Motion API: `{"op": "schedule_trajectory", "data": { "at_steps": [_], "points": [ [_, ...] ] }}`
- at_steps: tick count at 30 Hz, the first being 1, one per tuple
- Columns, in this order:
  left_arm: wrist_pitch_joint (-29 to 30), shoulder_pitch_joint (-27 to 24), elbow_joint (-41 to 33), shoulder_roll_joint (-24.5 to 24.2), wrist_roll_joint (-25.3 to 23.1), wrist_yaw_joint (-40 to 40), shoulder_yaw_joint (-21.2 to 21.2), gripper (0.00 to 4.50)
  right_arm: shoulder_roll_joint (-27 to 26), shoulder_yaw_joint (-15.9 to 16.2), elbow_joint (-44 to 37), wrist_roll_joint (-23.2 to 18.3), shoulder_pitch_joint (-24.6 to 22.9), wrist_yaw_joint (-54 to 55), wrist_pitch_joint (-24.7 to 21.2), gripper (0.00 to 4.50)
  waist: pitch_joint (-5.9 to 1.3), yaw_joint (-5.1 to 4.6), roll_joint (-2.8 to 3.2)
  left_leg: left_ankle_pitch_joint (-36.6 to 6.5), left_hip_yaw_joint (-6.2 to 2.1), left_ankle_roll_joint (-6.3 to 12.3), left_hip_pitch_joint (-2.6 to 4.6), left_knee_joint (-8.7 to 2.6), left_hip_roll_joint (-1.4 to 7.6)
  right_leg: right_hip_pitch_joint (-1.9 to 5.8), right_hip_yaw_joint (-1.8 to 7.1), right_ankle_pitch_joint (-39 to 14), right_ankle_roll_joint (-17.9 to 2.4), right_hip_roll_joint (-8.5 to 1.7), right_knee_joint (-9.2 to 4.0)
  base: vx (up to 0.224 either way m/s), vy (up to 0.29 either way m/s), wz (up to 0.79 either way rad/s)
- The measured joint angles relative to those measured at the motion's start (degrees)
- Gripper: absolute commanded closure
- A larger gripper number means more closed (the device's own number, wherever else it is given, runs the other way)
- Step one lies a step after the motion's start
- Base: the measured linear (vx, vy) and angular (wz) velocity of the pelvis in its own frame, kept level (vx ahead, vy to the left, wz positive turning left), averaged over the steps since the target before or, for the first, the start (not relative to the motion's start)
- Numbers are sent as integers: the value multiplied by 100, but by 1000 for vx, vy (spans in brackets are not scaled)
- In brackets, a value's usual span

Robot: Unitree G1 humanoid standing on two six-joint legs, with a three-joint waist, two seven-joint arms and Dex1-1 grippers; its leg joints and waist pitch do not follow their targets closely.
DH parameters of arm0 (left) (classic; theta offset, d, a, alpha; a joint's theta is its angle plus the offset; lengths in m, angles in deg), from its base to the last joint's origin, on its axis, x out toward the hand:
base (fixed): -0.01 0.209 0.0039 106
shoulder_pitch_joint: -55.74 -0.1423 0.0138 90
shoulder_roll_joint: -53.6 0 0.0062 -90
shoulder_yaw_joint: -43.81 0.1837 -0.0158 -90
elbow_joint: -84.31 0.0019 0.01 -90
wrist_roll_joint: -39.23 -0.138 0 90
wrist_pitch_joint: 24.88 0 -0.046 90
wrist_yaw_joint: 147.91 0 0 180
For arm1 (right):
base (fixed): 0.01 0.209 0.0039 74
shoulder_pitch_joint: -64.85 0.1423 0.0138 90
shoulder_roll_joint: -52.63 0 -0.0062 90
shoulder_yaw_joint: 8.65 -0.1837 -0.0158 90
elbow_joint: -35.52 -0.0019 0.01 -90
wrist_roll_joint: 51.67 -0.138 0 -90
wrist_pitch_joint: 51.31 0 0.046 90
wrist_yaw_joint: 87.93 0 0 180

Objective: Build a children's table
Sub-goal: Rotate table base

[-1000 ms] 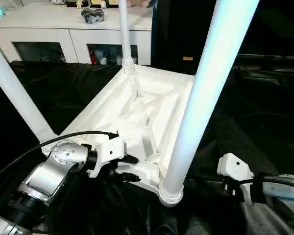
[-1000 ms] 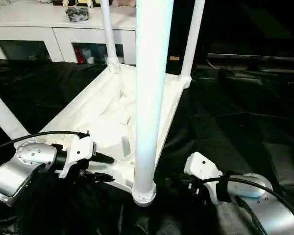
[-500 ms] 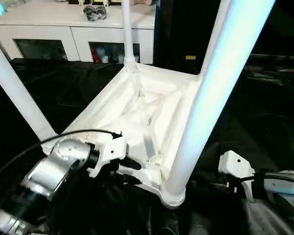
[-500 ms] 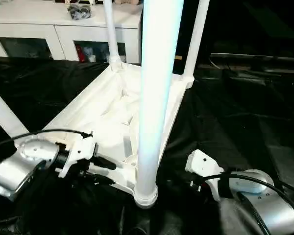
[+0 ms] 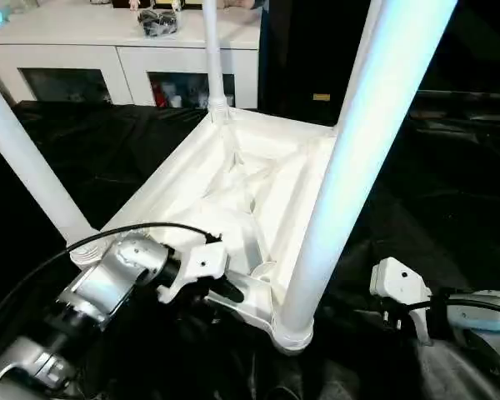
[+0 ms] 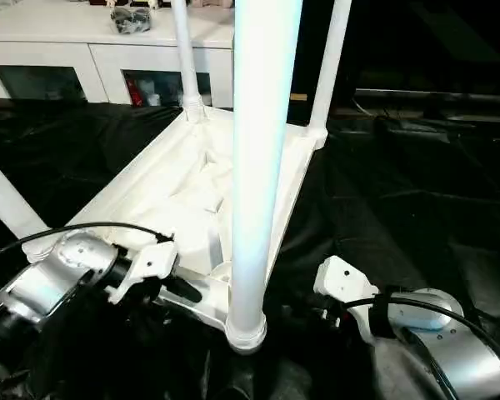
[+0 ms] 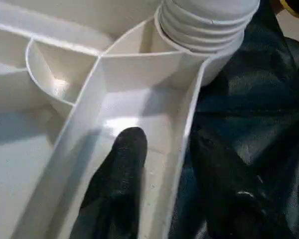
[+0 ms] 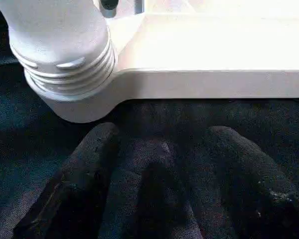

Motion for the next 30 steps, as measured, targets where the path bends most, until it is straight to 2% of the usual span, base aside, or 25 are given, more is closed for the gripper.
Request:
{"op": "schedule_trajectory", "data": {
  "at_steps": [4, 5, 8, 9, 11, 17, 21, 26, 30],
  "points": [
    [79, 9, 0, 2, 9, 41, -1, 317, -1, 16, 63, 50, 0, 5, 26, 138, 7, -2, 19, 0, 2, 0, 0, 0, 1, 0, 1, 0, 0, 0, -1, 0, 0, 0],
    [100, -3, -24, -20, 8, 28, -3, 345, -2, 30, 70, 63, 7, 6, 32, 138, 8, -3, 22, 0, 3, 0, 0, 0, 1, 0, 0, 0, 0, 0, -1, 0, 0, 0],
    [218, -71, -109, -99, 10, -16, -9, 354, -4, 52, 120, 90, 21, 9, 44, 138, 9, -1, 24, 0, 2, 0, 2, -4, 1, 0, 0, 0, 0, 0, -1, 0, 0, 0],
    [289, -136, -174, -109, 13, -64, -44, 376, -7, 57, 154, 91, 27, 9, 47, 138, 10, -1, 25, 0, 3, 0, 2, -4, 1, 0, 0, 0, 0, 0, 0, 0, 0, 0],
    [426, -237, -340, -124, 18, -158, -95, 389, -9, 59, 179, 94, 31, 11, 49, 138, 12, 1, 30, 0, 3, 0, 2, -4, 1, 0, 0, 0, -1, 0, 0, 0, 0, 0],
    [1102, -726, -1191, -92, 81, -621, -232, 418, -41, 107, 190, 109, 73, 16, 107, 138, 22, -119, 41, 0, 7, 0, 2, -14, 2, -3, 2, -3, -5, 2, -2, 0, 0, 0],
    [1838, -1177, -1754, 227, 173, -1356, -560, 431, -88, 151, 235, 173, 85, 15, 162, 138, 30, -184, 31, 0, 7, 0, 7, -20, 7, -6, -6, -4, -6, 2, 0, 0, 0, 0],
    [2618, -1308, -1985, 554, 136, -2274, -976, 441, -135, 237, 321, 221, 194, 13, 182, 138, 43, -229, 10, -1, 2, -1, 32, -22, 19, -13, -29, 0, -12, 5, 3, 0, 0, 0],
    [2670, -1304, -1982, 748, 6, -2895, -1218, 448, -178, 253, 409, 244, 240, 16, 254, 138, 60, -247, -22, -1, 1, -1, 39, -26, 23, -16, -33, 0, -12, 6, 2, 0, 0, 0]
  ]
}}
